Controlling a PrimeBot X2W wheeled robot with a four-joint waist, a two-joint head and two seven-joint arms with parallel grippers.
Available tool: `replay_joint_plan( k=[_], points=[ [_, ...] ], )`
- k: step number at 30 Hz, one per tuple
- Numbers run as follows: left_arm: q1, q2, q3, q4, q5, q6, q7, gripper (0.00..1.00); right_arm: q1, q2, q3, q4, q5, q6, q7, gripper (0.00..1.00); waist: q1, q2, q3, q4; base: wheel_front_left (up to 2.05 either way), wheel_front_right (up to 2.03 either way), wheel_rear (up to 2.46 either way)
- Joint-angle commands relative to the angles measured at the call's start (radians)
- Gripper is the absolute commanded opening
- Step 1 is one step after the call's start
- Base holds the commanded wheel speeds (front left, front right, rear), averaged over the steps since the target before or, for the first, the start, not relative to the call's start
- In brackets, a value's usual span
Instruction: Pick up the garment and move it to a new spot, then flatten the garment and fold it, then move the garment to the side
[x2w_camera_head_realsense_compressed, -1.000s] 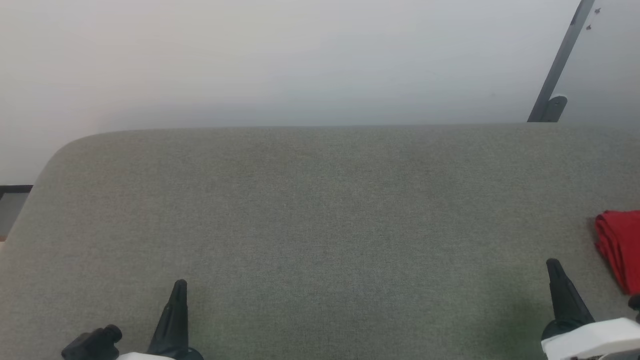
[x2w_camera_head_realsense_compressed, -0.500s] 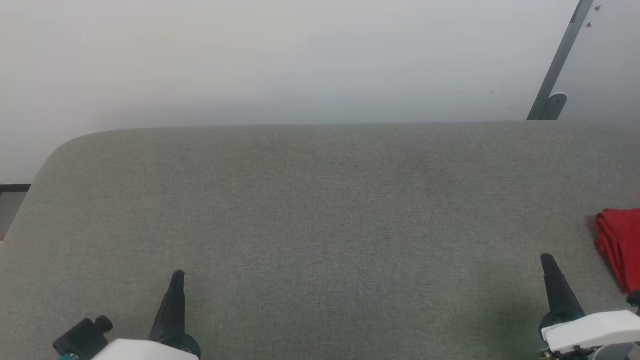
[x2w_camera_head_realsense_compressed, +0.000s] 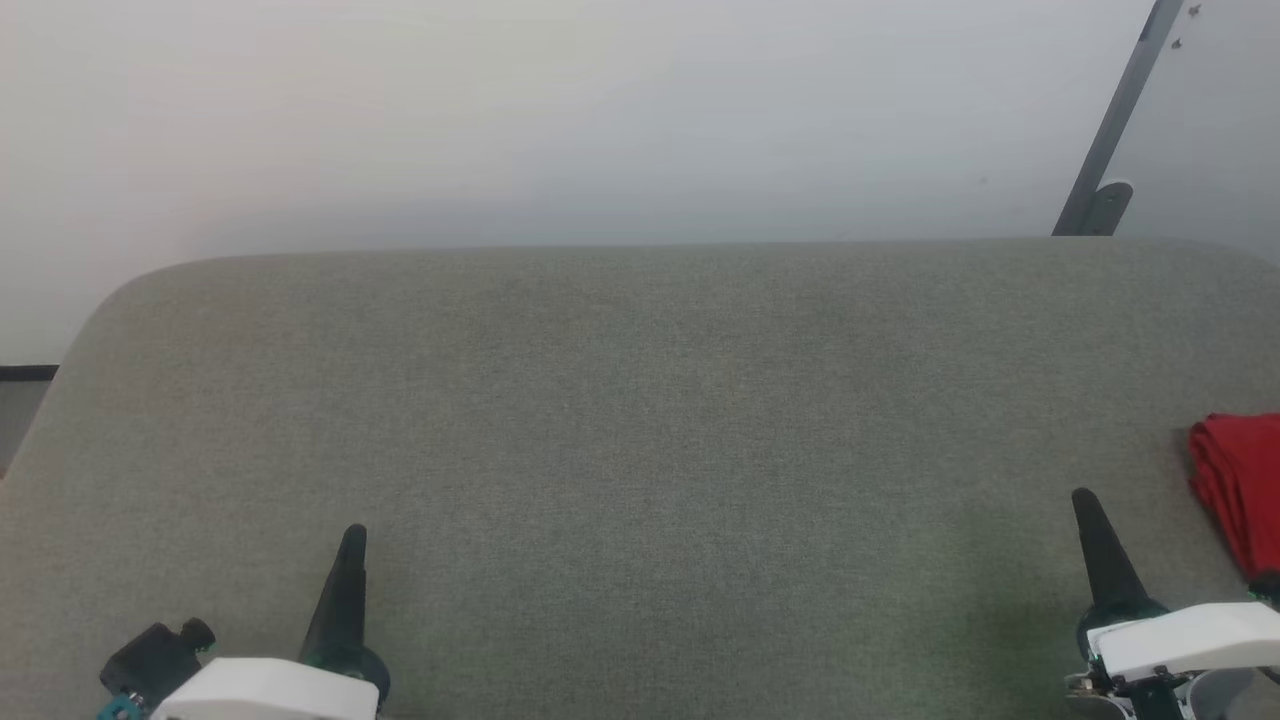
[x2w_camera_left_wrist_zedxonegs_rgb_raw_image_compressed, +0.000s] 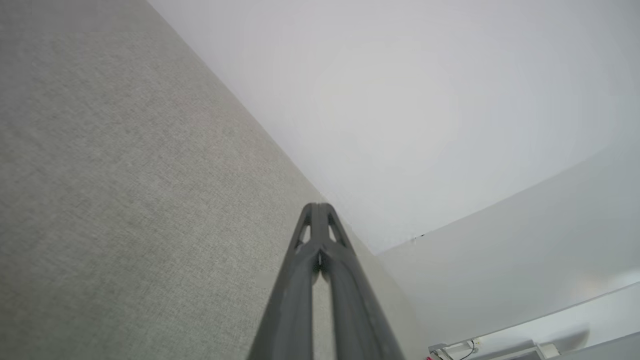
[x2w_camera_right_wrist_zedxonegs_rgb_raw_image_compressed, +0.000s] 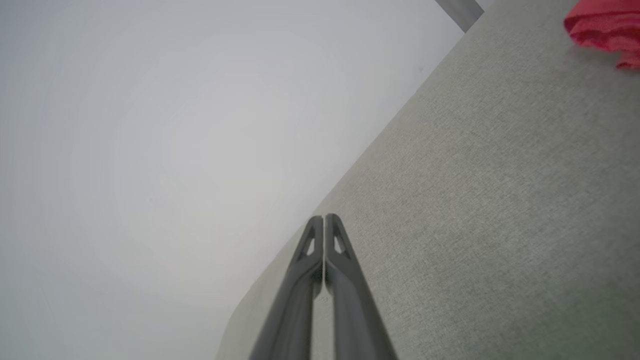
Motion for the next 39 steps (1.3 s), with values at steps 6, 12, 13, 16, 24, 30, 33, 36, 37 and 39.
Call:
replay_joint_plan(
  k=[6, 12, 13, 16, 24, 30, 33, 36, 37, 39],
  points=[
    [-0.045, 0.003, 0.008, 0.004, -0.080, -0.003, 0.021, 0.00, -0.031, 0.011, -0.009, -0.001, 0.065, 0.000, 0.022, 0.00, 0.0000, 0.0000, 0.002, -0.001, 0.00, 0.00, 0.00],
    [-0.058, 0.003, 0.011, 0.015, -0.142, -0.003, 0.038, 0.00, -0.038, 0.021, -0.015, 0.005, 0.114, 0.000, 0.038, 0.00, 0.0000, 0.0000, 0.005, -0.003, 0.00, 0.00, 0.00],
    [-0.062, 0.003, 0.012, 0.016, -0.152, -0.003, 0.040, 0.00, -0.041, 0.023, -0.016, 0.006, 0.121, 0.000, 0.041, 0.00, 0.0000, 0.0000, 0.005, -0.003, 0.00, 0.00, 0.00],
    [-0.068, 0.003, 0.013, 0.021, -0.184, -0.003, 0.048, 0.00, -0.047, 0.029, -0.019, 0.009, 0.144, 0.000, 0.049, 0.00, 0.0000, 0.0000, 0.006, -0.004, 0.00, 0.00, 0.00],
    [-0.086, 0.002, 0.018, 0.033, -0.258, -0.003, 0.068, 0.00, -0.056, 0.042, -0.025, 0.014, 0.204, -0.001, 0.068, 0.00, 0.0000, 0.0000, 0.010, -0.005, 0.00, 0.00, 0.00],
    [-0.097, 0.001, 0.022, 0.042, -0.311, -0.004, 0.083, 0.00, -0.067, 0.051, -0.029, 0.018, 0.246, -0.001, 0.081, 0.00, 0.0000, 0.0000, 0.012, -0.007, 0.00, 0.00, 0.00],
    [-0.103, 0.001, 0.024, 0.047, -0.334, -0.004, 0.091, 0.00, -0.069, 0.055, -0.031, 0.020, 0.265, 0.000, 0.088, 0.00, 0.0000, 0.0000, 0.013, -0.007, 0.00, 0.00, 0.00],
    [-0.106, 0.000, 0.026, 0.051, -0.360, -0.004, 0.098, 0.00, -0.071, 0.060, -0.033, 0.023, 0.285, 0.000, 0.095, 0.00, 0.0000, 0.0000, 0.014, -0.008, 0.00, 0.00, 0.00],
    [-0.108, 0.000, 0.026, 0.053, -0.369, -0.004, 0.101, 0.00, -0.072, 0.062, -0.033, 0.024, 0.292, 0.000, 0.096, 0.00, 0.0000, 0.0000, 0.015, -0.008, 0.00, 0.00, 0.00],
    [-0.113, 0.000, 0.027, 0.055, -0.382, -0.004, 0.104, 0.00, -0.076, 0.065, -0.035, 0.025, 0.305, 0.000, 0.101, 0.00, 0.0000, 0.0000, 0.016, -0.009, 0.00, 0.00, 0.00]
  ],
)
